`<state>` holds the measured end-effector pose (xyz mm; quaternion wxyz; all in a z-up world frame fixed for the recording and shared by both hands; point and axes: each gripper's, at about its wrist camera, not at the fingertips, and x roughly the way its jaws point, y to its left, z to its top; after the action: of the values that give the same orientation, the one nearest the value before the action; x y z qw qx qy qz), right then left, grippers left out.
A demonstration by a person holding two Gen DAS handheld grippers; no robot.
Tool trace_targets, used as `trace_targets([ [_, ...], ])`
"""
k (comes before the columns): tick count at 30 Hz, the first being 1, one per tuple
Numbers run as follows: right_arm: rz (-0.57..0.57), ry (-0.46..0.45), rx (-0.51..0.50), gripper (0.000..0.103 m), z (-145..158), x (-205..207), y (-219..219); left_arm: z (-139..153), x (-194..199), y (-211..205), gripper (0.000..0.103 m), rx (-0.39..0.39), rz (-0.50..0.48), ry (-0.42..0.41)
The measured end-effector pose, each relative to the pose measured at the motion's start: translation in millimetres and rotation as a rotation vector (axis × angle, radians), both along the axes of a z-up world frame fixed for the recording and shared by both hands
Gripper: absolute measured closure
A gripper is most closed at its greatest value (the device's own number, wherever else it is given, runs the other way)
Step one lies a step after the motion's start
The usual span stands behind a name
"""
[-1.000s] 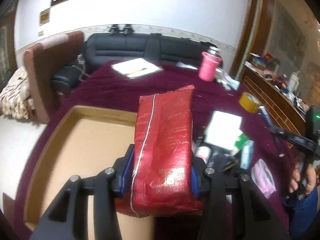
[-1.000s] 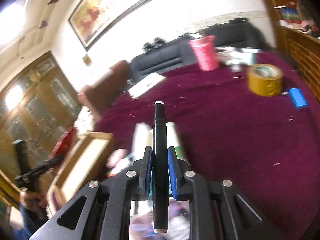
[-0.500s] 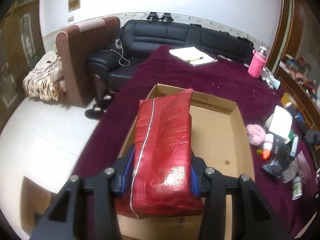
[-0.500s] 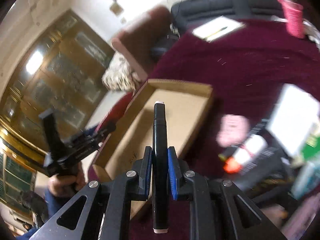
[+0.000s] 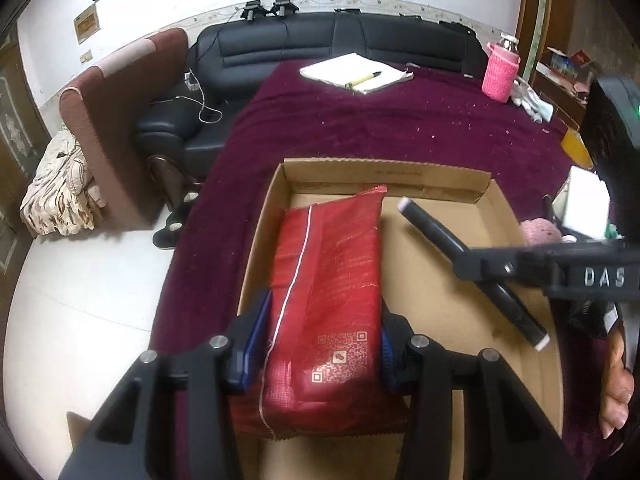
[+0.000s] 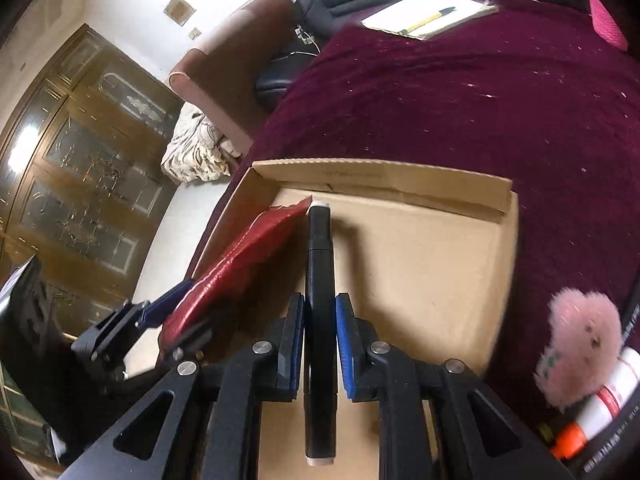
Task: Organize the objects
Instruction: 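Carry the red packet into the tray with the left tool while the right tool places a black marker there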
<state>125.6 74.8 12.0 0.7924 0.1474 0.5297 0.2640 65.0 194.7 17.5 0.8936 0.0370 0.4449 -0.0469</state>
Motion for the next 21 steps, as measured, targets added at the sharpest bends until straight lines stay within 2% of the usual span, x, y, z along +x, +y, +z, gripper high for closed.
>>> trace_targets([
  [4,-0.007,-0.024,-0.013,0.083,-5,5,12,-1,2,-3,0.056,0.006,0.009,-0.04],
  [6,0.0,-0.034,-0.024,0.083,-5,4,12,1,1,-2,0.053,-0.016,0.022,-0.062],
  [7,0.001,-0.033,-0.022,0.081,-4,2,7,3,1,-2,0.047,-0.023,0.02,-0.066],
  [8,-0.003,-0.033,-0.011,0.079,-3,0,3,4,-1,-2,0.036,-0.025,0.017,-0.082],
  [10,-0.013,-0.033,0.017,0.076,1,-1,-5,9,-7,-2,0.029,-0.006,0.032,-0.119],
  [12,-0.02,-0.038,0.047,0.071,9,-9,-18,14,-17,-3,0.028,0.012,0.035,-0.152],
  [14,-0.025,-0.045,0.071,0.061,16,-19,-30,16,-24,-5,0.024,-0.02,-0.003,-0.147],
  [16,-0.014,-0.057,0.09,0.057,23,-30,-40,13,-31,-7,0.023,-0.041,-0.016,-0.141],
  [19,0.001,-0.072,0.113,0.056,31,-48,-55,0,-34,-14,0.023,-0.032,-0.006,-0.092],
  [21,0.007,-0.085,0.126,0.056,34,-61,-66,-3,-41,-24,0.023,0.027,0.0,-0.11],
])
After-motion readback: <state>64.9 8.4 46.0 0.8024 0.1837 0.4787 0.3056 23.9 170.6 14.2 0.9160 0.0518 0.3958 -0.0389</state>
